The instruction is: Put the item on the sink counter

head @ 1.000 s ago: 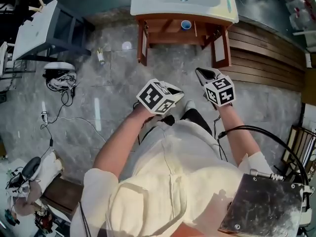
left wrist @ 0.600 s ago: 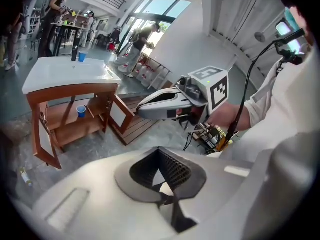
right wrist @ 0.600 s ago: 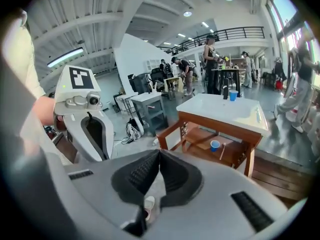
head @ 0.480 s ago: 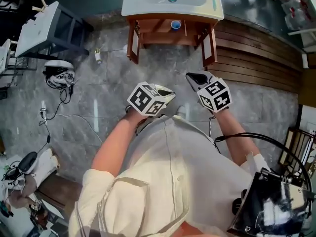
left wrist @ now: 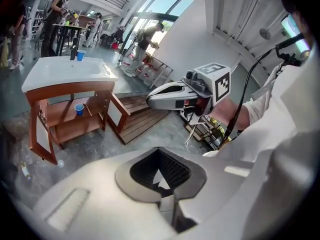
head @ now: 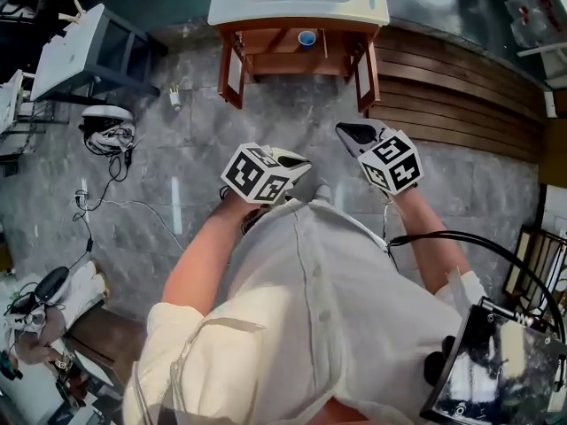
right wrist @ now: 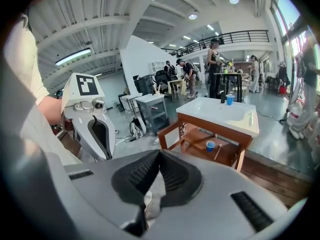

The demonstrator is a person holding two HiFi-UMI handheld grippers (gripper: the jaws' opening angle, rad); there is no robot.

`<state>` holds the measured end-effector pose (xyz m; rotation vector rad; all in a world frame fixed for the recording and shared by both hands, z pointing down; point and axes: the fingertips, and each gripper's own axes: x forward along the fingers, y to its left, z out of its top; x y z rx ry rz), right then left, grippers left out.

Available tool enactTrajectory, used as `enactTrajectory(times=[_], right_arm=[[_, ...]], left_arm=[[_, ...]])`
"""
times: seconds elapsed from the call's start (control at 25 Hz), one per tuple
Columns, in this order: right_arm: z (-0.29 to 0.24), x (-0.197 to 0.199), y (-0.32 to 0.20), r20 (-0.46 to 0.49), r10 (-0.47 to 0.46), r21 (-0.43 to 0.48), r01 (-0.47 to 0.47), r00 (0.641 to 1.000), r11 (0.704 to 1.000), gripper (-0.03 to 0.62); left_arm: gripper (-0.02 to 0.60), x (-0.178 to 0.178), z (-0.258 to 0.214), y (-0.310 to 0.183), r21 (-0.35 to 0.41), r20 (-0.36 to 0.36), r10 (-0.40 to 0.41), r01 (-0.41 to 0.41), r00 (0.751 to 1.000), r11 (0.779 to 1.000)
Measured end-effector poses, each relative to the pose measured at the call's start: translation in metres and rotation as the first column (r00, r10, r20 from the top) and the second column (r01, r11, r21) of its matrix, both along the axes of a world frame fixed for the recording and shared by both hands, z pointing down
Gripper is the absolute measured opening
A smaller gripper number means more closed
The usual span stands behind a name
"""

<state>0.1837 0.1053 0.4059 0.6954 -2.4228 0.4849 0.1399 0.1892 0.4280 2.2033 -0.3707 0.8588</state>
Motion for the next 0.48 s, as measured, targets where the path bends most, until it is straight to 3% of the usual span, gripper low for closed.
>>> enactTrajectory(times=[0.48], right_arm=[[0.002,0.018,0.034,0.025,-0.007,-0.004,0.007,1.000,1.000,0.006]], left_arm=[[0.005,0.016,0.001,0.026,0.012,0.005,-0.013,0.013,1.000,1.000]])
